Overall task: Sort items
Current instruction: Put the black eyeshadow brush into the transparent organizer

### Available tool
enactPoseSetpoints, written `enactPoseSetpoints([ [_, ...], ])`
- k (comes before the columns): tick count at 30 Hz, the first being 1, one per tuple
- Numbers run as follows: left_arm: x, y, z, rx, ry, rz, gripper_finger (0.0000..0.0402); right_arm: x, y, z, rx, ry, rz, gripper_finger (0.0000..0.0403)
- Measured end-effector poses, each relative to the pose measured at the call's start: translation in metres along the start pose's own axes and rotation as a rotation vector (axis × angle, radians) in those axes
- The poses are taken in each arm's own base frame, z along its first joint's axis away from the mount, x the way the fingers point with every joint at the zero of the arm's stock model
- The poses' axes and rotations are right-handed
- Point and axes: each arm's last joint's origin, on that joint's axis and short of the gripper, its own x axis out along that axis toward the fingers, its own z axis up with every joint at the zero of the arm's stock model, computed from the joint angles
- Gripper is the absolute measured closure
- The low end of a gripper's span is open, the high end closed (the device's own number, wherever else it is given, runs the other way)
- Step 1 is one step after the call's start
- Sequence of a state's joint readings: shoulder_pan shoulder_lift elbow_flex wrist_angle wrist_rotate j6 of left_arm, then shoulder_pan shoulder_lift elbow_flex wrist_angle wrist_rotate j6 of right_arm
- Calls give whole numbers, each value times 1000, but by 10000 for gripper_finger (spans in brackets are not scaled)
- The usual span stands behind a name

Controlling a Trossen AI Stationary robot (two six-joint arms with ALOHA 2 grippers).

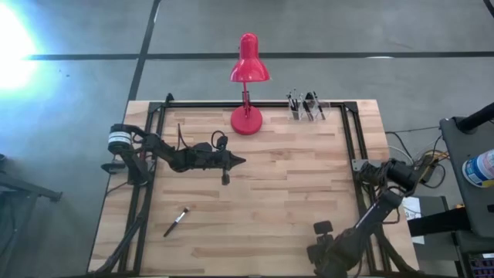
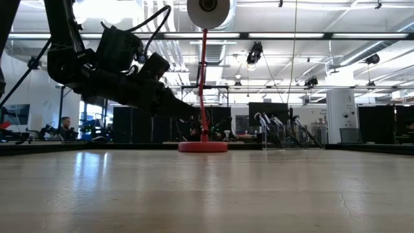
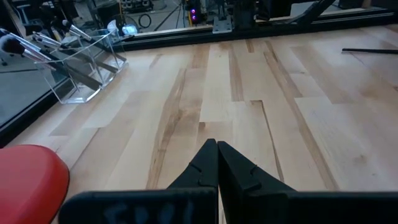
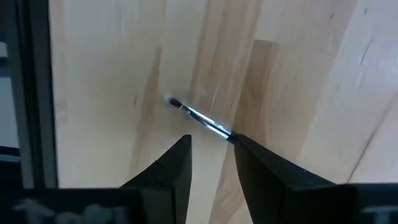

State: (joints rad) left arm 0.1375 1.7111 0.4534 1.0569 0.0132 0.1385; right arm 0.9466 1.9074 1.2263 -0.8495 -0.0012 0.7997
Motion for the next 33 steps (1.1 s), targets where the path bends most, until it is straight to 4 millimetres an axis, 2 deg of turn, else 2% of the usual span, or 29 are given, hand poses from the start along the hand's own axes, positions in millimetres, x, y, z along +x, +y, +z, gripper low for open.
enactPoseSetpoints([
  [9, 0, 0, 0, 0, 0, 0, 401, 7, 2, 2, -87, -23, -58, 284],
  [20, 0, 0, 0, 0, 3, 0, 402, 7, -13, 15, -115, -25, -67, 287],
  [33, 0, 0, 0, -8, 3, 0, 402, 14, -26, 18, -16, -10, -55, 364],
])
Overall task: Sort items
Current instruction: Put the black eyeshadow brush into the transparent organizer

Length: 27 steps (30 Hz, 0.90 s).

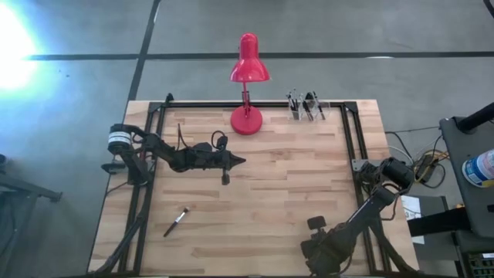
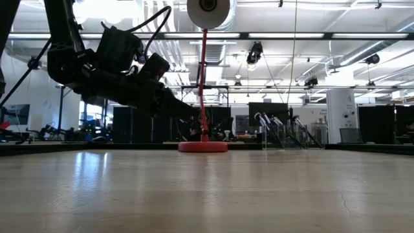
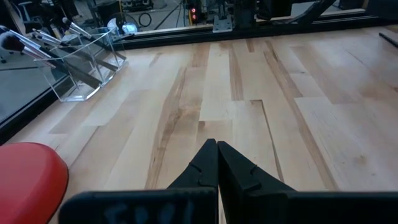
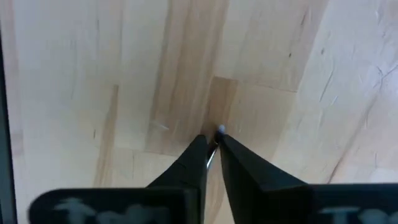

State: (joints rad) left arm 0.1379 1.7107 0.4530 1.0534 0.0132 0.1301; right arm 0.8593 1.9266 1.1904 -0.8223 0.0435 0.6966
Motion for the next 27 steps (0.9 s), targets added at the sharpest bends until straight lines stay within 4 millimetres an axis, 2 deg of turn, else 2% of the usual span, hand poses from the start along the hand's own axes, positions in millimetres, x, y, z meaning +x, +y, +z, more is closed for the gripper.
enactPoseSetpoints([
  [6, 0, 0, 0, -35, -1, 0, 402, 3, -5, 0, 7, 1, 1, 392],
  [11, 1, 1, 5, -107, -37, 12, 401, -7, -12, -1, -37, -39, -4, 394],
  [13, 1, 1, 5, -124, -45, 14, 402, -14, -21, -2, -37, -78, -58, 394],
  [20, 1, 2, 5, -128, -45, 20, 402, -48, -56, -5, -20, -254, -79, 394],
  [27, 1, 2, 5, -128, -43, 22, 401, -89, -104, -19, 68, -619, -218, 394],
])
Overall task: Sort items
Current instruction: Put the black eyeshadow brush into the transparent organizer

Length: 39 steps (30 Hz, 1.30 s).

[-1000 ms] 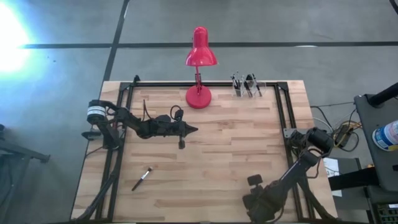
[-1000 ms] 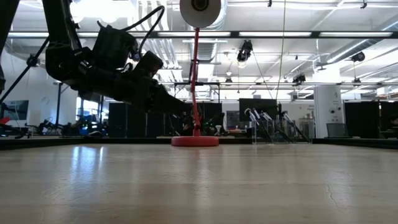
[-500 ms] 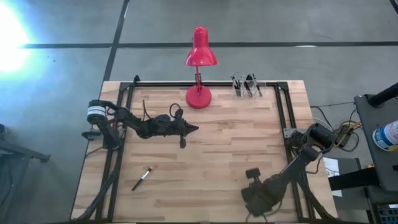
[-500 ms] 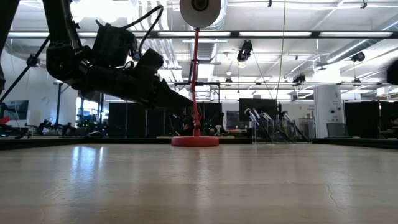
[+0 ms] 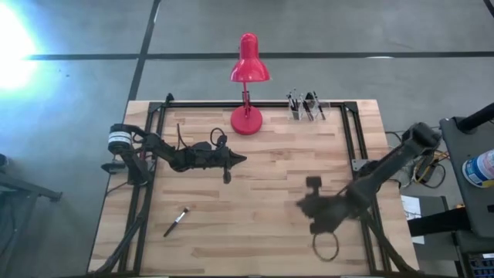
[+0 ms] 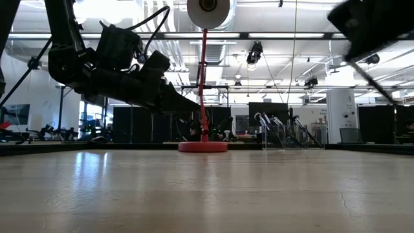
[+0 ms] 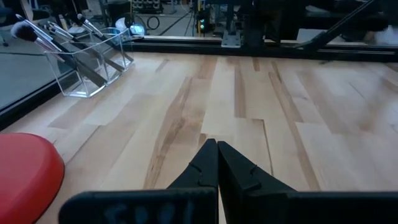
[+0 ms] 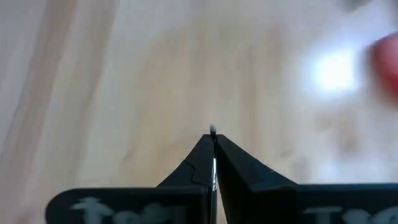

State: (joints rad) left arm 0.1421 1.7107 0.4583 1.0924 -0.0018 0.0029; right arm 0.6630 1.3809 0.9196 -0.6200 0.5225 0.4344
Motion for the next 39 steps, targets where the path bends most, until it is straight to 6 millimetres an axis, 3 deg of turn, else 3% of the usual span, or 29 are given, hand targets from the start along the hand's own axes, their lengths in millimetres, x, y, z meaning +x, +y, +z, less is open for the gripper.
enactPoseSetpoints([
  [8, 0, 0, 1, 0, -6, 0, 401, -28, -77, -18, 192, -354, -400, 394],
  [13, 0, 0, 1, 0, -7, 0, 401, -37, -126, -34, 330, -548, -522, 394],
  [18, 0, 0, 1, 0, -7, 0, 401, -46, -171, -51, 351, -705, -622, 394],
  [30, 0, 0, 0, 2, -6, -1, 402, -39, -271, -93, 557, -563, -961, 394],
  [39, -1, 0, 0, 2, -4, -1, 401, -15, -308, -111, 625, -479, -1040, 394],
])
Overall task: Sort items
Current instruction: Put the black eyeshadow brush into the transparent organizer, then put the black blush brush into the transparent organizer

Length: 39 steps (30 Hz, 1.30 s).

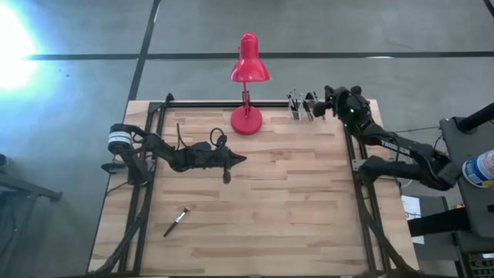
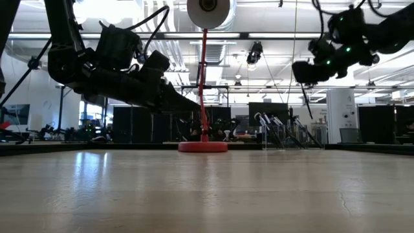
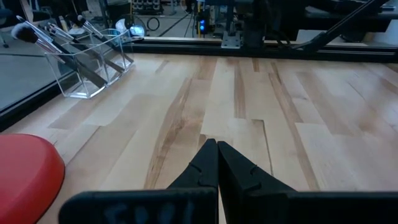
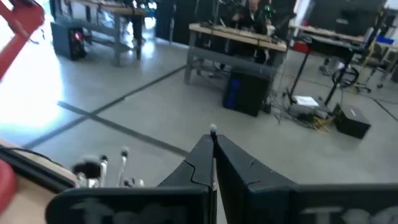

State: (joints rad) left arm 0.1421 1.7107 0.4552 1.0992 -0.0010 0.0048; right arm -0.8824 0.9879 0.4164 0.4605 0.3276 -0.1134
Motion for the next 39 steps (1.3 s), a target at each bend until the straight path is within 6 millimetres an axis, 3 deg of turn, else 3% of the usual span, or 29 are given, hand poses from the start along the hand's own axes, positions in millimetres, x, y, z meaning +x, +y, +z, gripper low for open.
enactPoseSetpoints([
  [7, 0, 0, 0, 0, 2, 0, 401, 17, 1, -19, -7, 92, -23, 394],
  [27, 0, 0, -1, -4, 3, 0, 402, 41, 10, -44, -1, 258, -17, 392],
  [33, 0, 0, -1, -4, 3, 1, 402, 44, 11, -39, -13, 311, -22, 349],
  [39, 0, 0, -1, -4, 3, 1, 402, 45, 9, -23, 18, 366, -29, 293],
])
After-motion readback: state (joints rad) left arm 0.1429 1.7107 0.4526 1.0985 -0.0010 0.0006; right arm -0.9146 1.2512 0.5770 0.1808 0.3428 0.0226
